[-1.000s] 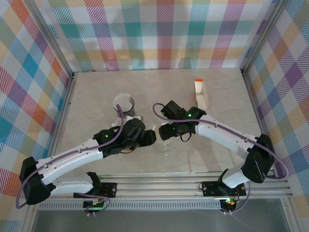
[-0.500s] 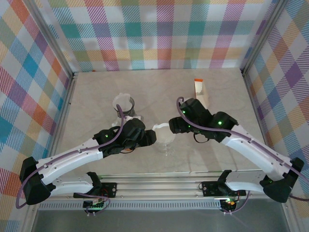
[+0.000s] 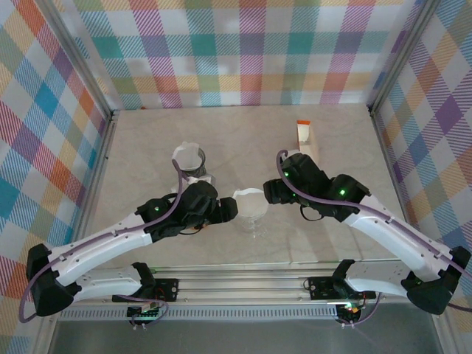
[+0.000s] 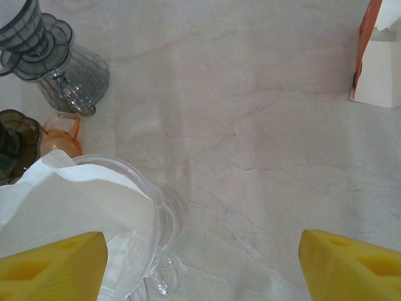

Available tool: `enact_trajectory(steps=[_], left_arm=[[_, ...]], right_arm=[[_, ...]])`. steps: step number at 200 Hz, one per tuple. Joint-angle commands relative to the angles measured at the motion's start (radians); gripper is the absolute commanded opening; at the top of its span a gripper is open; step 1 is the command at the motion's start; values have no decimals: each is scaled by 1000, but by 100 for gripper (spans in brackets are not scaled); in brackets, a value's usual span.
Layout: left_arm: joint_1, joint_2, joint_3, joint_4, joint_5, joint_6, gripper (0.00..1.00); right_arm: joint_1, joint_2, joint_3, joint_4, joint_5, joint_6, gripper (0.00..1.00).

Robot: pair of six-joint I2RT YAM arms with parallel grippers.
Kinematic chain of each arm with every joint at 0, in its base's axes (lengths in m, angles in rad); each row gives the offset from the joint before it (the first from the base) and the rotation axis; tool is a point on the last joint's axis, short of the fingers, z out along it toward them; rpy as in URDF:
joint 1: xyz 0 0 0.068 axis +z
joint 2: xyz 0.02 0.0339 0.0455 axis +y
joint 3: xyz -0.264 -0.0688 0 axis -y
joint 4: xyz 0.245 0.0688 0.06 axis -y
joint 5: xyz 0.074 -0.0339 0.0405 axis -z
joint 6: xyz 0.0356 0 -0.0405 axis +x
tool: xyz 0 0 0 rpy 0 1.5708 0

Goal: Place the coffee filter in the dripper

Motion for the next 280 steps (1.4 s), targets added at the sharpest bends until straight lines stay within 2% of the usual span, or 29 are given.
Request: enact_trajectory(steps=[1, 36, 71, 98, 117, 131, 168, 180, 184, 197, 236, 256, 280], left_arm=[[7, -44, 50, -32, -22, -4, 78], [6, -96, 96, -59, -40, 23, 88], [32, -196, 194, -176, -232, 133, 100], [126, -247, 231, -234, -349, 194, 100], [186, -256, 234, -231, -473, 261, 100], [245, -243, 231, -223, -525, 302, 100], [404, -213, 103, -36, -675, 399, 100], [460, -205, 53, 59, -678, 446, 100], [478, -199, 37, 89, -676, 462, 100], [548, -168, -1, 164, -650, 501, 100], [783, 28, -71, 236, -566, 490, 100], [830, 58, -170, 397, -532, 503, 100], [838, 89, -288, 591, -517, 555, 100]], right_arm=[[-4, -32, -10, 9, 22, 18, 80], [-4, -66, -41, 36, 7, 15, 81], [-3, -157, -148, 157, -36, -8, 83], [-4, -207, -223, 221, -38, -7, 86], [-3, -217, -252, 243, -34, -20, 90], [-4, -222, -268, 262, -38, -36, 92], [-4, -268, -333, 345, -31, -53, 94], [-4, -283, -359, 373, -27, -56, 96], [-4, -288, -366, 379, -25, -57, 100], [-4, -295, -389, 397, -22, -58, 99], [-4, -308, -432, 418, -25, -75, 99], [-4, -331, -462, 448, -52, -88, 99], [-4, -354, -479, 451, -66, -96, 99]])
